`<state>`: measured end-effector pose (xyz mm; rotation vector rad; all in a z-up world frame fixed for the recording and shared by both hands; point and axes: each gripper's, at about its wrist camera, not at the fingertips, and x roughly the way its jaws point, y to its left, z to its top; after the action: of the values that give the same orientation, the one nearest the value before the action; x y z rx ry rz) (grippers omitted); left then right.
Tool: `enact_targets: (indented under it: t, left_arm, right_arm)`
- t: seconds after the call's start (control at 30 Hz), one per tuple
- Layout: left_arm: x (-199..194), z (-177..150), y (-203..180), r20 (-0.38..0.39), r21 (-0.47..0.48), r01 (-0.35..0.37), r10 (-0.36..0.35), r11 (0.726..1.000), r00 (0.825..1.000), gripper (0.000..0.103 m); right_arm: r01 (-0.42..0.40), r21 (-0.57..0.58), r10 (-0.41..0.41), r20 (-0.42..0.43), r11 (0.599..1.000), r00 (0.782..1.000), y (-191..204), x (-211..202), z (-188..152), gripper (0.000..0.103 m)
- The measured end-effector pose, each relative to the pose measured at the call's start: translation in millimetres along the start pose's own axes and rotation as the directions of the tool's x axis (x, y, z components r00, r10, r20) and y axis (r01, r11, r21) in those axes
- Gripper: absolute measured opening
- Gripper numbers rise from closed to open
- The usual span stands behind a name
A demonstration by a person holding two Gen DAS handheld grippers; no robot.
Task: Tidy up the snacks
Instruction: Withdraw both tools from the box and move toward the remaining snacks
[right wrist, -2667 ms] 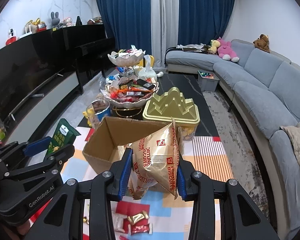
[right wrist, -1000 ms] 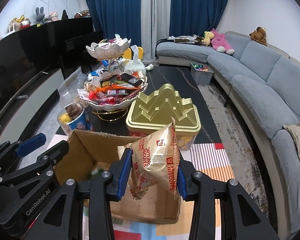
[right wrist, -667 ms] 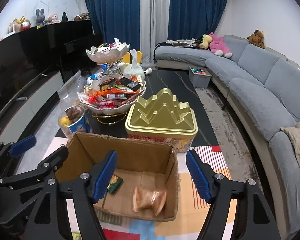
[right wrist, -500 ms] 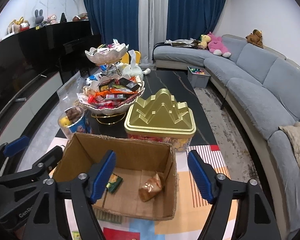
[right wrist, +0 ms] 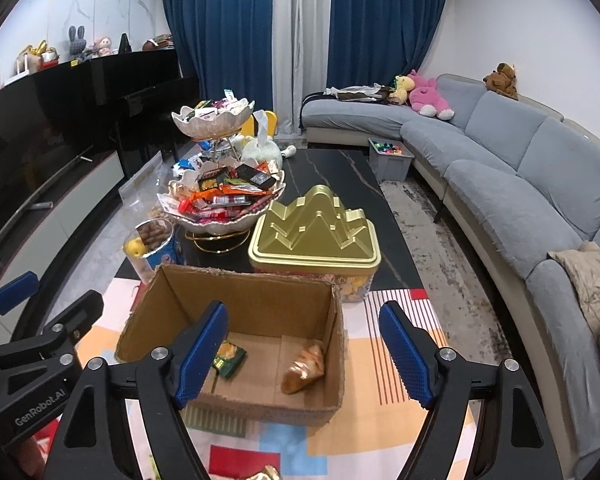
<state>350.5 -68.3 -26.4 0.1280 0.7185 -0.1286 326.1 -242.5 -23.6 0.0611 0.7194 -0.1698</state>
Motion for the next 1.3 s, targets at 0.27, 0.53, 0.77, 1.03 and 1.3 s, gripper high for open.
enact_targets:
  t: [0.27,0.53,0.77,1.03,1.3]
  left_arm:
    - [-16,-10,3,0.008,0.013,-0.006,0.006,1.0,1.0,0.089]
    - [-29,-20,8,0.006,0.011,-0.001,0.001,1.0,1.0,0.089]
    - [-41,-33,11,0.003,0.018,0.003,-0.003,1.0,1.0,0.089]
    - [-50,-47,13,-0.012,0.029,0.013,-0.013,1.0,1.0,0.089]
    - [-51,-63,14,-0.032,0.054,0.011,-0.009,0.998,0.999,0.089]
  right_arm:
    - [0.006,0.01,-0.006,0.001,1.0,1.0,-2,-14,-8,0.079]
    - [0.005,0.009,-0.005,0.005,1.0,1.0,-2,-23,-17,0.079]
    - [0.009,0.005,-0.009,-0.002,1.0,1.0,-4,-32,-29,0.079]
    - [0.006,-0.001,-0.006,-0.028,1.0,1.0,-4,-40,-45,0.079]
    - [0.006,-0.018,-0.007,-0.046,1.0,0.999,-1,-45,-57,0.079]
